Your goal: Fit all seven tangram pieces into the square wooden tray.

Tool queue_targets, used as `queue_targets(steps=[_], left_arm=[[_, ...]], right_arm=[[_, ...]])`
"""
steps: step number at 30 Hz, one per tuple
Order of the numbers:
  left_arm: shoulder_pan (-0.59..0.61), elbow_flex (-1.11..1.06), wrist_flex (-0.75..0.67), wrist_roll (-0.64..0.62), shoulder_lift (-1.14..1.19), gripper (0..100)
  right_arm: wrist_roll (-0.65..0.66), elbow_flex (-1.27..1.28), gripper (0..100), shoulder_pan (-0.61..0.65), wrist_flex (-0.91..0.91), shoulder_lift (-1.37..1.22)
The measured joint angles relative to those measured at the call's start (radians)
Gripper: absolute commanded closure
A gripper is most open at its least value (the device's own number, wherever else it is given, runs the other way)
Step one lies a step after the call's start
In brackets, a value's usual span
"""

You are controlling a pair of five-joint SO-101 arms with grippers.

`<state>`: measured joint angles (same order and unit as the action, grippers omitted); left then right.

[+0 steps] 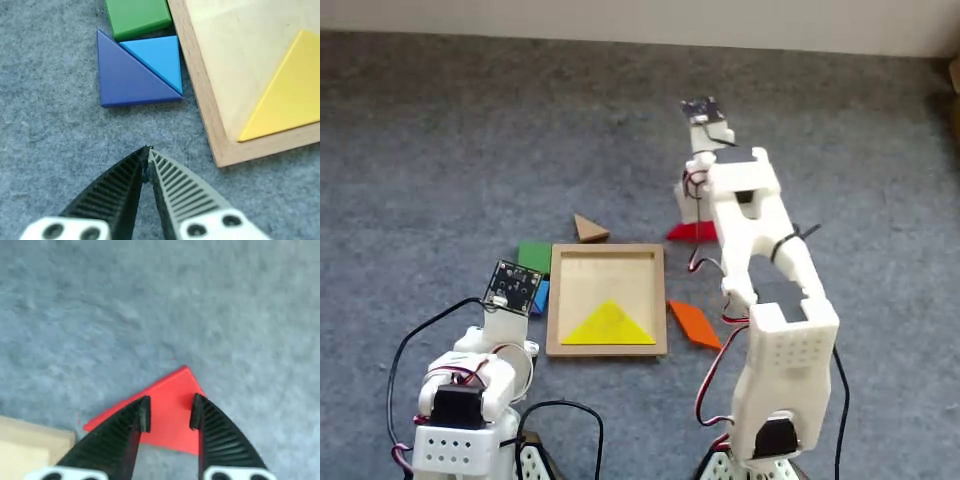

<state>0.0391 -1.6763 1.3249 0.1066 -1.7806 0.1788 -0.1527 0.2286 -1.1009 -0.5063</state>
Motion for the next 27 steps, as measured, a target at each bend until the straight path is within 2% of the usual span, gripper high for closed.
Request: queue_targets(steps=[9,15,22,27], left_arm=[[0.0,0.0,0.0,0.0,0.0,100],[0.0,0.0,0.0,0.0,0.0,100],[0.0,0.0,0.0,0.0,0.0,100],[0.0,0.0,0.0,0.0,0.0,100]], right_arm=[[0.018,-0.026,86.2,-0.02,-0.299,0.002],[0.239,-0.035,93.9,-0.052,-0.422,0.018],[0.44,-0.037,94.3,-0.101,-0.46,0.176],[0.663,0.006,98.6,-0.106,-0.514,0.273]])
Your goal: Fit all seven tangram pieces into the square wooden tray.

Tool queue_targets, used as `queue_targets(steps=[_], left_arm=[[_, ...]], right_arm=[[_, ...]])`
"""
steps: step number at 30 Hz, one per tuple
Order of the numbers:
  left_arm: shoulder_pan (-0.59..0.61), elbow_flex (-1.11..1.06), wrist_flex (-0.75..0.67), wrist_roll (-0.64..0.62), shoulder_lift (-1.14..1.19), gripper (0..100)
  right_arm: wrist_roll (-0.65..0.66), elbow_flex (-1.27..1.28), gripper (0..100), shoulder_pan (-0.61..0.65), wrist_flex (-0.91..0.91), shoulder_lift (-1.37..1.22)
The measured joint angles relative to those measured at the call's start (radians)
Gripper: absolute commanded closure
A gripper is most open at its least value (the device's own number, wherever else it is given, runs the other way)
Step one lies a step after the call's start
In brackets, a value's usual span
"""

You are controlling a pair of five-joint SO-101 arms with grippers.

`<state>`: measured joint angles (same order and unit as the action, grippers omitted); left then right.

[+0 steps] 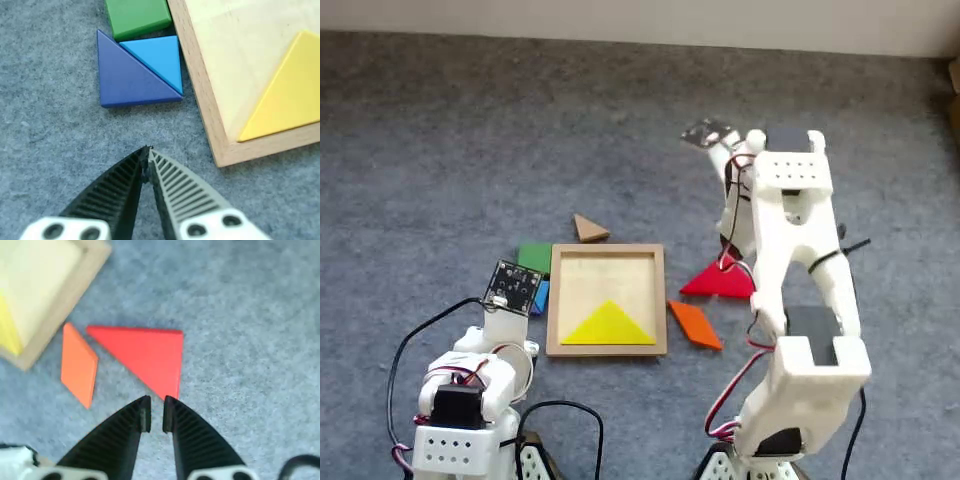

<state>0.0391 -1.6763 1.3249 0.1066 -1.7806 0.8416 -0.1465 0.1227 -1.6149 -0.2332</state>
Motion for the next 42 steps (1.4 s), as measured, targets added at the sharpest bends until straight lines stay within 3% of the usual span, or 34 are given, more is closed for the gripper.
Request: queue_targets(steps=[6,12,15,22,35,42], left_arm=[[0.0,0.0,0.0,0.0,0.0,100],[0.0,0.0,0.0,0.0,0.0,100],[0.0,0.0,0.0,0.0,0.0,100],[0.0,0.0,0.0,0.0,0.0,100],[0.0,0.0,0.0,0.0,0.0,100],[0.0,0.0,0.0,0.0,0.0,100]], right_arm=[[0.141,0.233,95.8,0.0,0.167,0.123],[0.13,0.445,66.3,0.0,0.339,0.192],[0.127,0.468,59.4,0.006,0.381,0.193],[0.203,0.491,59.1,0.106,0.399,0.107],[0.204,0.496,59.1,0.109,0.377,0.057],[0.163,0.592,59.8,0.112,0.552,0.038]])
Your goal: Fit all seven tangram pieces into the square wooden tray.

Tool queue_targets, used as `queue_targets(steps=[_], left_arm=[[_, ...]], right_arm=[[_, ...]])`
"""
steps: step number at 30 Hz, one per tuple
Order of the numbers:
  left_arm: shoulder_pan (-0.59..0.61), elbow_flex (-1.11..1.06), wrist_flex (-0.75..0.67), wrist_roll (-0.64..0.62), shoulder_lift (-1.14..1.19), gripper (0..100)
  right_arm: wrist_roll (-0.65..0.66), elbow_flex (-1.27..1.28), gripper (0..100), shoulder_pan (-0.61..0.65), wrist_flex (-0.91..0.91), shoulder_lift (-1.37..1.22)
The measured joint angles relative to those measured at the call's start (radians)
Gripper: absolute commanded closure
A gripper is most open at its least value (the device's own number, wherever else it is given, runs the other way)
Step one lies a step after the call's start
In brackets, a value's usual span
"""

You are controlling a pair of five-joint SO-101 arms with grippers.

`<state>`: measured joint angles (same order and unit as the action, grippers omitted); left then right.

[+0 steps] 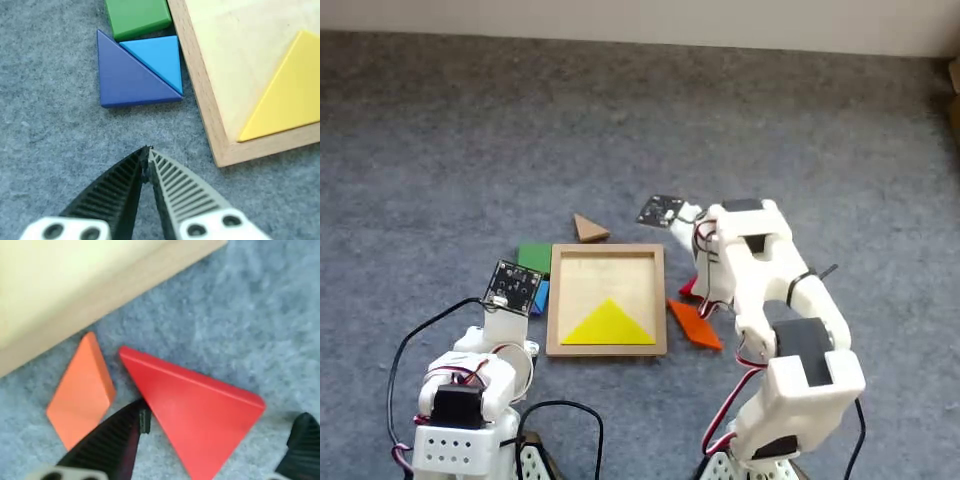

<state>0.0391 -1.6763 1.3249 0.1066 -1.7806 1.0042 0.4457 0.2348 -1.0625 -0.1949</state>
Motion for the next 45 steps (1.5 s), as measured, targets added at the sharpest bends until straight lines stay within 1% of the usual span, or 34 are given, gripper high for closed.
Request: queue_targets(steps=[7,12,17,25,27,30,32,35,41,45], left_arm=[[0.0,0.0,0.0,0.0,0.0,100],[0.0,0.0,0.0,0.0,0.0,100],[0.0,0.0,0.0,0.0,0.0,100],[0.0,0.0,0.0,0.0,0.0,100],[0.0,0.0,0.0,0.0,0.0,100],[0.0,0.0,0.0,0.0,0.0,100],[0.0,0.0,0.0,0.0,0.0,100],[0.0,0.0,0.0,0.0,0.0,100],[0.0,0.0,0.0,0.0,0.0,100],[0.0,0.0,0.0,0.0,0.0,100]], right_arm=[[-0.008,0.008,76.2,-0.002,0.014,-0.032],[-0.014,-0.008,80.7,-0.005,0.028,-0.032],[-0.015,-0.008,80.8,-0.008,0.029,-0.017],[-0.014,0.032,80.2,-0.005,0.018,0.14],[-0.014,0.032,77.2,-0.005,0.018,0.147],[-0.061,0.032,68.3,-0.002,0.018,0.149],[-0.097,0.032,65.8,0.006,0.018,0.149],[-0.127,0.032,65.8,0.037,0.018,0.149],[-0.141,0.032,65.6,0.08,0.018,0.149],[-0.189,0.032,65.6,0.091,0.078,0.149]])
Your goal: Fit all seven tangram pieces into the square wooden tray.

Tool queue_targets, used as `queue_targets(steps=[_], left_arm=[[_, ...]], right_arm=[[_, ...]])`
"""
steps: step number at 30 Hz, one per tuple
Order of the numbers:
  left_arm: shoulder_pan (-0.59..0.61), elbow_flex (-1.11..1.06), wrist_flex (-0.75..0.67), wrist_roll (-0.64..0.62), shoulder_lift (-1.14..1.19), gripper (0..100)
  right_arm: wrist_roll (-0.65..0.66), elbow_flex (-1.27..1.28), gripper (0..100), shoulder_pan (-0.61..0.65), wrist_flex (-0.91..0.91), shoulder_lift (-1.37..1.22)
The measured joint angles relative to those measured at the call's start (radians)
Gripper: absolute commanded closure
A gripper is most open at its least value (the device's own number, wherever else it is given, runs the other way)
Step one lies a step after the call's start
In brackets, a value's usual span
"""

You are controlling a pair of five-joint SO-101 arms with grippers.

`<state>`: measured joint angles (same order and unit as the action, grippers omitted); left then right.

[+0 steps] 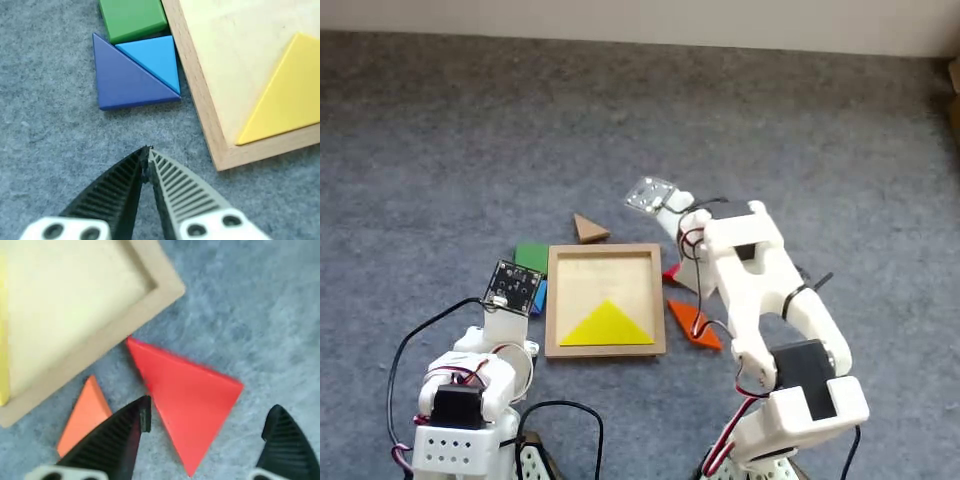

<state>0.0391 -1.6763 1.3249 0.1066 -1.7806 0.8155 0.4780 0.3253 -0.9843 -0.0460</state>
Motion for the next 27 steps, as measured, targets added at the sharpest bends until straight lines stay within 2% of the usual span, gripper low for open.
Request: queue_targets(steps=[9,16,27], left_arm=[[0.0,0.0,0.0,0.0,0.0,100],[0.0,0.0,0.0,0.0,0.0,100],[0.0,0.0,0.0,0.0,0.0,100]], right_arm=[[-0.014,-0.034,66.1,0.023,0.038,-0.14],[-0.015,-0.118,78.6,0.021,0.038,-0.207],[-0.018,-0.13,78.6,0.008,0.023,-0.209]])
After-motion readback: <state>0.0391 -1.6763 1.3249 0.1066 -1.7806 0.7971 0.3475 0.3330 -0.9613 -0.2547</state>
